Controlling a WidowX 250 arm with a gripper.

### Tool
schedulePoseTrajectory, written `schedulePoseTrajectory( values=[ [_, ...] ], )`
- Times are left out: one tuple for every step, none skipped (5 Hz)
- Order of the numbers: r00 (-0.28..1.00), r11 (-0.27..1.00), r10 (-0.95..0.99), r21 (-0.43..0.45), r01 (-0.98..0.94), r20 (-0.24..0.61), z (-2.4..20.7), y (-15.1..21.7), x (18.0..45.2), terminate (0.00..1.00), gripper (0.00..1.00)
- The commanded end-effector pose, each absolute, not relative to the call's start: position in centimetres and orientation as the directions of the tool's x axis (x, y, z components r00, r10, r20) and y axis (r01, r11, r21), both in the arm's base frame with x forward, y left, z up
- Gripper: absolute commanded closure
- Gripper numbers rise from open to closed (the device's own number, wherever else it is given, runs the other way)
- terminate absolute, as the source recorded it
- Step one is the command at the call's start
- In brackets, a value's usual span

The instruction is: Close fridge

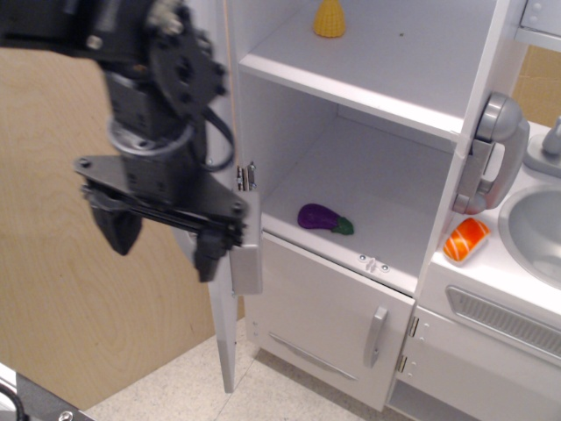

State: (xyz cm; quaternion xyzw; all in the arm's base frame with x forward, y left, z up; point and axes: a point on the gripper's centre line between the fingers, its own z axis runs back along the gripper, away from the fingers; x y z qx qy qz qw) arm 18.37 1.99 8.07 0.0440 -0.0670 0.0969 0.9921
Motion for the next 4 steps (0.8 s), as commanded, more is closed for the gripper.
schedulePoseTrajectory(
  values=[
    [0.958,0.981,0.165,0.062,-0.184,0.233,9.7,6.2,18.3,0.00,0.00],
    [0.949,0.965,0.233,0.069,-0.252,0.213,10.4,7.8,19.2,0.00,0.00],
    [0.924,0.943,0.295,0.082,-0.322,0.245,11.6,9.5,20.8,0.00,0.00],
    [0.899,0.920,0.356,0.072,-0.385,0.256,12.4,10.1,22.8,0.00,0.00]
  ],
)
